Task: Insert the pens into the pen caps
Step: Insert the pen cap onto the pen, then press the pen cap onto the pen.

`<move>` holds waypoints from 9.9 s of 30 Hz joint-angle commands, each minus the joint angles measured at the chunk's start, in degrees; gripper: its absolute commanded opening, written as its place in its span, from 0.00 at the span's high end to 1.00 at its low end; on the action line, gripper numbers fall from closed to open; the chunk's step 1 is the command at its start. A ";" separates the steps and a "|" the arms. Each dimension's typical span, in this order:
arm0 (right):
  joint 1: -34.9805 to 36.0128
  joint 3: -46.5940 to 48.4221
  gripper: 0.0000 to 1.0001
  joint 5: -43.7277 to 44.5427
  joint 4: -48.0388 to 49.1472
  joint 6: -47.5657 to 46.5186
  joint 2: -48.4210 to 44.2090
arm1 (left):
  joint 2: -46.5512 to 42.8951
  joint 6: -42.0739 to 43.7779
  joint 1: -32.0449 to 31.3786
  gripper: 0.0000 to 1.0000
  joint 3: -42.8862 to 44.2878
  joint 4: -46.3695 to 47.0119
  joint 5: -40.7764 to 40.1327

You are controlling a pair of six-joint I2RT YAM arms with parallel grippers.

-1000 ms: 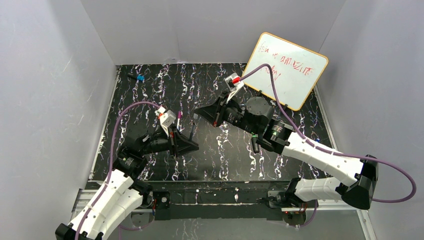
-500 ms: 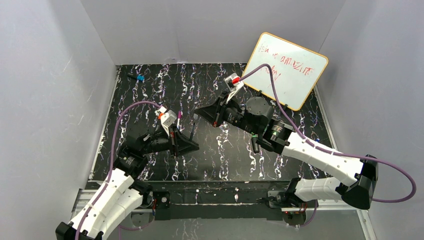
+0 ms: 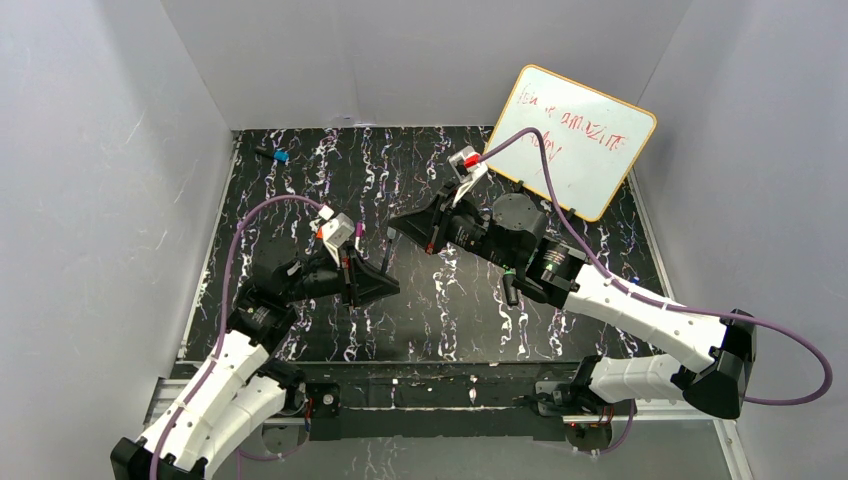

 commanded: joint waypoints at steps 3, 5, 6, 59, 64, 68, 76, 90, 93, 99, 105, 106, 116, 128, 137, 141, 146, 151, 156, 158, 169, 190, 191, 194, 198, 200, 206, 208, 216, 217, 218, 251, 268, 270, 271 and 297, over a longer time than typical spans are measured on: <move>-0.09 2.54 0.99 1.00 2.04 -0.76 -0.69 | -1.65 -0.99 -0.12 1.00 -0.22 0.58 1.42; -0.09 2.55 0.99 0.92 2.09 -0.76 -0.53 | -2.36 -1.50 -0.12 1.00 -1.06 0.58 1.51; -0.09 2.61 0.99 0.80 2.09 -0.78 -0.49 | -2.75 -1.66 -0.12 1.00 -1.33 0.58 1.51; -0.14 1.22 0.99 -0.20 1.46 -0.33 -1.94 | 2.51 4.78 -0.12 1.00 6.96 -1.06 -2.87; -0.13 0.22 0.99 -0.06 1.89 0.15 -2.56 | 2.79 4.57 -0.12 1.00 7.57 0.35 -5.07; -0.09 -0.25 0.99 -0.52 2.08 0.51 -2.65 | 3.39 4.88 -0.12 1.00 8.50 1.01 -5.94; -0.16 -2.95 0.99 -0.48 4.40 1.95 -3.04 | 4.85 6.12 -0.12 1.00 10.37 1.06 -4.12; -0.09 -1.87 0.99 -3.55 4.86 1.92 -0.07 | 8.06 7.76 -0.12 1.00 12.68 -0.54 -2.19; -0.11 -1.36 0.99 -3.92 3.49 1.85 0.16 | 9.21 11.15 -0.12 1.00 14.98 -3.65 -2.83; -0.13 1.24 0.99 -8.39 -0.96 1.48 2.11 | 11.45 15.01 -0.12 1.00 17.79 -9.14 -3.14; -0.11 3.89 0.99 -12.26 -6.12 -0.12 3.08 | 11.27 19.06 -0.12 1.00 19.14 -14.05 -5.67; -0.14 4.06 0.99 -12.12 -7.03 -0.46 2.91 | 11.22 19.36 -0.12 1.00 19.16 -14.73 -5.84; -0.18 6.69 0.99 -10.88 -13.06 -3.75 2.09 | 10.17 21.31 -0.12 1.00 18.56 -16.73 -8.82; -0.36 9.10 0.99 -11.07 -13.40 -4.71 4.02 | 10.87 22.60 -0.17 1.00 17.90 -14.74 -9.72; -0.47 10.08 0.90 -11.64 -11.82 -4.48 5.51 | 10.72 22.59 -0.38 1.00 17.84 -14.29 -9.18; -0.46 10.04 0.78 -11.57 -11.78 -4.37 5.47 | 10.61 22.66 -0.39 1.00 17.76 -14.17 -9.47; -0.44 9.78 0.66 -11.33 -11.45 -4.11 5.46 | 10.65 22.65 -0.39 1.00 18.12 -13.92 -9.34; -0.44 9.14 0.63 -11.09 -10.92 -3.75 5.47 | 10.70 22.54 -0.48 1.00 18.53 -14.00 -8.87; -0.52 9.01 0.61 -10.90 -8.91 -3.75 5.64 | 10.57 22.32 -0.48 1.00 18.55 -13.94 -8.57; -0.57 9.05 0.58 -10.72 -8.83 -3.82 5.55 | 10.61 22.32 -0.48 1.00 18.41 -13.99 -8.45; -0.53 7.27 0.31 -7.54 -11.13 -5.69 2.06 | 10.49 21.30 -0.48 1.00 17.55 -11.83 -10.18; -0.67 6.89 0.33 -3.64 -3.98 -10.69 0.46 | 9.38 10.58 -0.48 1.00 9.67 7.07 -7.02; -0.67 7.09 0.33 -3.99 -3.52 -10.80 0.80 | 9.38 10.58 -0.48 1.00 9.66 7.03 -6.89; -0.62 8.24 0.33 -4.73 -2.92 -11.28 1.63 | 9.63 10.58 -0.48 1.00 9.58 7.00 -6.37; -0.64 10.02 0.33 -5.28 -2.40 -12.35 2.44 | 10.15 10.54 -0.48 1.00 9.36 7.20 -6.05; -0.66 10.84 0.33 -5.32 -2.35 -12.81 2.78 | 10.33 10.41 -0.48 1.00 9.23 7.43 -5.83; -0.63 12.31 0.33 -4.51 -1.75 -14.22 3.87 | 10.60 10.16 -0.48 1.00 8.97 7.79 -5.31; -0.71 12.79 0.33 -4.35 -1.65 -14.65 4.45 | 10.57 10.07 -0.48 1.00 8.96 7.79 -5.22; -0.96 14.17 0.38 -5.01 -0.76 -15.00 6.79 | 10.26 10.14 -0.48 1.00 9.13 7.45 -4.72; -1.01 14.16 0.38 -4.97 -0.54 -15.09 6.99 | 10.34 10.23 -0.48 1.00 9.17 7.39 -4.58; -1.12 14.23 0.39 -4.97 -0.36 -15.13 7.07 | 10.30 10.23 -0.48 1.00 9.21 7.36 -4.49; -2.48 18.03 0.79 -8.09 -0.18 -15.79 10.39 | 11.14 10.85 -0.48 1.00 9.01 6.91 -3.60; -2.82 18.44 0.99 -9.03 -2.87 -15.35 10.80 | 11.57 13.34 -0.48 1.00 10.29 3.59 -3.84; -2.81 18.00 0.99 -8.96 -2.76 -15.40 10.47 | 11.58 13.54 -0.48 1.00 10.45 3.36 -4.06; -2.89 17.77 0.99 -8.96 -2.75 -15.40 10.34 | 11.58 13.57 -0.48 1.00 10.51 3.31 -4.05; -3.46 13.64 0.99 -9.30 -2.42 -13.69 8.50 | 10.57 15.24 -0.48 1.00 13.52 1.38 -5.61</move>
